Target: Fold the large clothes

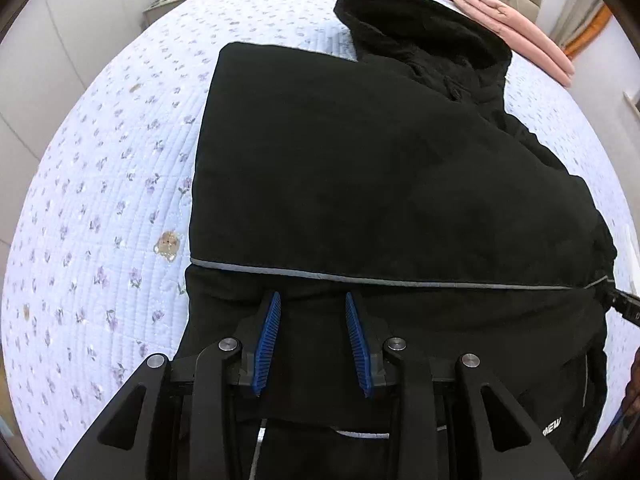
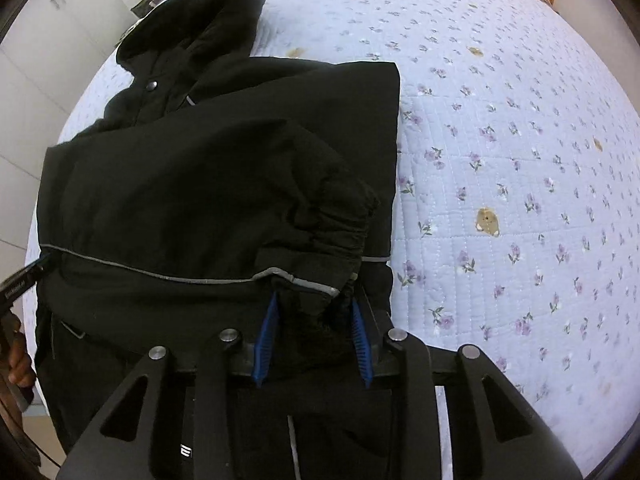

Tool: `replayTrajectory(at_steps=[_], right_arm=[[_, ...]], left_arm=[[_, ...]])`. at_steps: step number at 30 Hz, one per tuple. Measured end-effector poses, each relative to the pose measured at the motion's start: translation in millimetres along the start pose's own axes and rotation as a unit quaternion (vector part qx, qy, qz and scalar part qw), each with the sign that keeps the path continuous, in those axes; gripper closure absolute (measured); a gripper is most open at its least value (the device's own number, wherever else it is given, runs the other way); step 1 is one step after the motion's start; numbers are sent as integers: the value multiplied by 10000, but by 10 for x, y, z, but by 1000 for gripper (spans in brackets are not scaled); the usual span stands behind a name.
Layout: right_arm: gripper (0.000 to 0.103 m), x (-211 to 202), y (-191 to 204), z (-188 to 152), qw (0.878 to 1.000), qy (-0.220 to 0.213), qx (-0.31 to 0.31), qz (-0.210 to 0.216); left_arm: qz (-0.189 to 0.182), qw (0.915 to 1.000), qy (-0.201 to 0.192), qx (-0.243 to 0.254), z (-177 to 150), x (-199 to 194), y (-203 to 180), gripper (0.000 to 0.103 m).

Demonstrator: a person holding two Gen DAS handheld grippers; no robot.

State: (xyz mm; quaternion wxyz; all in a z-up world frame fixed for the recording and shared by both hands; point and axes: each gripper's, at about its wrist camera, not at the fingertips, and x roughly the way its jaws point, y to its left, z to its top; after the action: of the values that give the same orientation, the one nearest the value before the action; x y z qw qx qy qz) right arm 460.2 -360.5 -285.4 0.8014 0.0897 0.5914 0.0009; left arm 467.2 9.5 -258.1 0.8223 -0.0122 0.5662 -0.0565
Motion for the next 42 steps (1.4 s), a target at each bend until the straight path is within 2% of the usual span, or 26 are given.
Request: replayTrajectory(at_steps=[2, 4, 8, 9, 10, 12, 16, 18, 22, 25, 27, 29, 32, 36, 38, 42], right_arm=[[66, -31, -10, -14, 10000, 39, -21, -26], [56, -170, 2, 10, 9999, 47, -42, -134], [43, -602, 133, 103, 9993, -361, -93, -95], [35, -638, 180, 140, 9990, -427, -103, -32], [33, -638, 257, 191, 9987, -483, -126, 80], [32, -524, 410, 276, 9985, -436, -260, 196], [33, -93, 663, 408, 9988, -166, -452, 21], [36, 157, 662, 410, 9984, 61, -480, -286], [38, 331, 655, 334, 9972, 115, -620, -391], [37, 344, 678, 329, 9964, 105, -716, -442], [38, 256, 632, 376, 9974, 187, -631, -283], [38, 97, 624, 468, 9983, 66, -558, -151], [38, -202, 571, 759, 9978, -412, -524, -51], [36, -310, 532, 1455, 9953, -935, -207, 169], [36, -260, 574, 1754, 9942, -1074, -86, 63], [36, -49, 716, 2364, 9912, -1299, 113, 236]], left_arm=[[12, 10000, -74, 12, 15, -103, -3, 68], [-116, 9998, -161, -20, 46, -226, -16, 68], [-588, 9973, -441, -11, 214, -547, -81, 67], [-729, 9964, -442, 13, 280, -564, -115, 66], [-874, 9953, -407, 96, 341, -552, -177, 62], [-818, 9957, -351, 263, 434, -447, -286, 59], [-756, 9964, -10, 384, 495, -32, -403, 59], [-626, 9968, 125, 478, 472, 139, -414, 59], [-564, 9964, 174, 606, 428, 346, -438, 59], [-612, 9963, 132, 590, 451, 270, -419, 59], [-732, 9958, 90, 549, 484, 131, -382, 59], [-877, 9945, -136, 553, 592, -68, -359, 59], [-819, 9930, -677, 514, 1005, -379, -283, 59], [-809, 9894, -1095, 513, 1734, -375, -243, 59], [-992, 9856, -1195, 662, 2068, -282, -286, 59], [-672, 9880, -1186, 730, 2566, -23, -379, 59]])
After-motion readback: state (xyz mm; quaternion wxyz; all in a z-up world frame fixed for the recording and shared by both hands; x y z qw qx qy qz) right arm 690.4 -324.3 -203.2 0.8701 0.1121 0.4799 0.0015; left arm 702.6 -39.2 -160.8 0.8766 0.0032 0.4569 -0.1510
